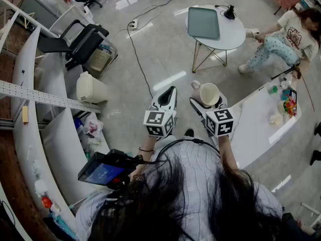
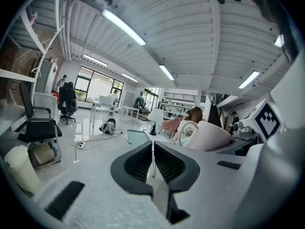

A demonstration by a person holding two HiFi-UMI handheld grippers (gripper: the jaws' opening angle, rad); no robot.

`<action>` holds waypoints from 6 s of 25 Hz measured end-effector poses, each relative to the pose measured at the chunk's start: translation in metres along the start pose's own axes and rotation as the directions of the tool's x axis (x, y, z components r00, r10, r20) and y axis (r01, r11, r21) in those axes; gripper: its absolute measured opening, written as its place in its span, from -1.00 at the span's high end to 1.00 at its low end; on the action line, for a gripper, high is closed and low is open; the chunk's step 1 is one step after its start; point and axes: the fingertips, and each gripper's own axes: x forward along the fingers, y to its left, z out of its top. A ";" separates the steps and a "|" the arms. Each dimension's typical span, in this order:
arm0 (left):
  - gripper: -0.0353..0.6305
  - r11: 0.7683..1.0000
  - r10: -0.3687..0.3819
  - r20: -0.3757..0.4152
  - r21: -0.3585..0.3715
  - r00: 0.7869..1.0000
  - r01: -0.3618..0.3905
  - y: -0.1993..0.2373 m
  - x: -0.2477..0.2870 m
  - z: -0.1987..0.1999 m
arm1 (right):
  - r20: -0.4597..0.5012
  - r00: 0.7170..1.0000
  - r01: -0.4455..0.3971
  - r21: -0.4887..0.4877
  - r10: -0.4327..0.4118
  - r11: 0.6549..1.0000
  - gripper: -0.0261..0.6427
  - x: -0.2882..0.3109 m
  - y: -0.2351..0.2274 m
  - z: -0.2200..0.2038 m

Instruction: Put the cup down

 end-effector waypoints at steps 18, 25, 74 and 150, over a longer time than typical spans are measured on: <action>0.83 1.000 -0.004 -0.007 -0.006 1.000 0.004 -0.009 0.014 -0.007 | 0.011 1.000 0.011 0.031 -0.011 0.999 -0.36 -0.006 -0.021 -0.001; 0.83 1.000 -0.009 -0.017 -0.002 1.000 0.009 -0.018 0.025 -0.008 | -0.006 1.000 0.007 0.001 -0.006 1.000 -0.36 -0.007 -0.029 -0.004; 0.83 0.996 -0.090 -0.130 -0.002 0.987 0.091 0.129 0.265 0.059 | -0.051 0.995 0.093 0.109 -0.088 0.990 -0.36 0.197 -0.157 0.093; 0.83 0.995 -0.065 -0.269 -0.087 0.961 0.043 0.189 0.541 0.059 | -0.210 0.978 -0.004 0.007 0.005 1.000 -0.36 0.487 -0.413 0.173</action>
